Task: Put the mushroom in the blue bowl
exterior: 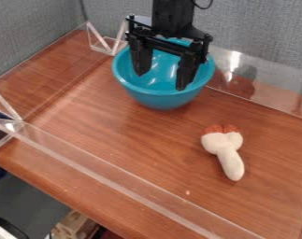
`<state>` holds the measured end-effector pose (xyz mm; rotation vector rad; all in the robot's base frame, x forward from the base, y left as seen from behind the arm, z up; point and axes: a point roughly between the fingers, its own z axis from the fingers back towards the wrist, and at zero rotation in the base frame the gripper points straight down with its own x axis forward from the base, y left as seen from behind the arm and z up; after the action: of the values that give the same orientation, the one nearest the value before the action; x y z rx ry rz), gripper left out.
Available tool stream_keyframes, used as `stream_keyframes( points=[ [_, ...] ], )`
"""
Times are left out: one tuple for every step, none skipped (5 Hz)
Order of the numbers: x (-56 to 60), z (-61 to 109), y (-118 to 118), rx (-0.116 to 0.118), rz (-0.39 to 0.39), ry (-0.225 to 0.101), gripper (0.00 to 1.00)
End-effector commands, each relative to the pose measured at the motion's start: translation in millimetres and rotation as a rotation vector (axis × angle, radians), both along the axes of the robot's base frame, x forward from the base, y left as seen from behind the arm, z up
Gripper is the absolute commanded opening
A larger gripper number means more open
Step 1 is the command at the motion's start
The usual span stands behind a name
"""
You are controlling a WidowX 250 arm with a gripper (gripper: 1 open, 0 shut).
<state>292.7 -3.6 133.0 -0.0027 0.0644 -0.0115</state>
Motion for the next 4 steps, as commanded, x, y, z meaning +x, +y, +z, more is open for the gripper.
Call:
stream_keyframes(
  points=[
    [-1.4, -5.5, -6.1, -0.002, 0.008, 0.007, 1.0],
    [-4.7, -9.3, -24.2, -0.008, 0.042, -0.012, 1.0],
    [-4.0, -15.7, -43.8, -0.016, 0.114, -0.045, 1.0],
    [-1.6, -29.4, -63.7, -0.024, 0.174, -0.07, 1.0]
  ],
)
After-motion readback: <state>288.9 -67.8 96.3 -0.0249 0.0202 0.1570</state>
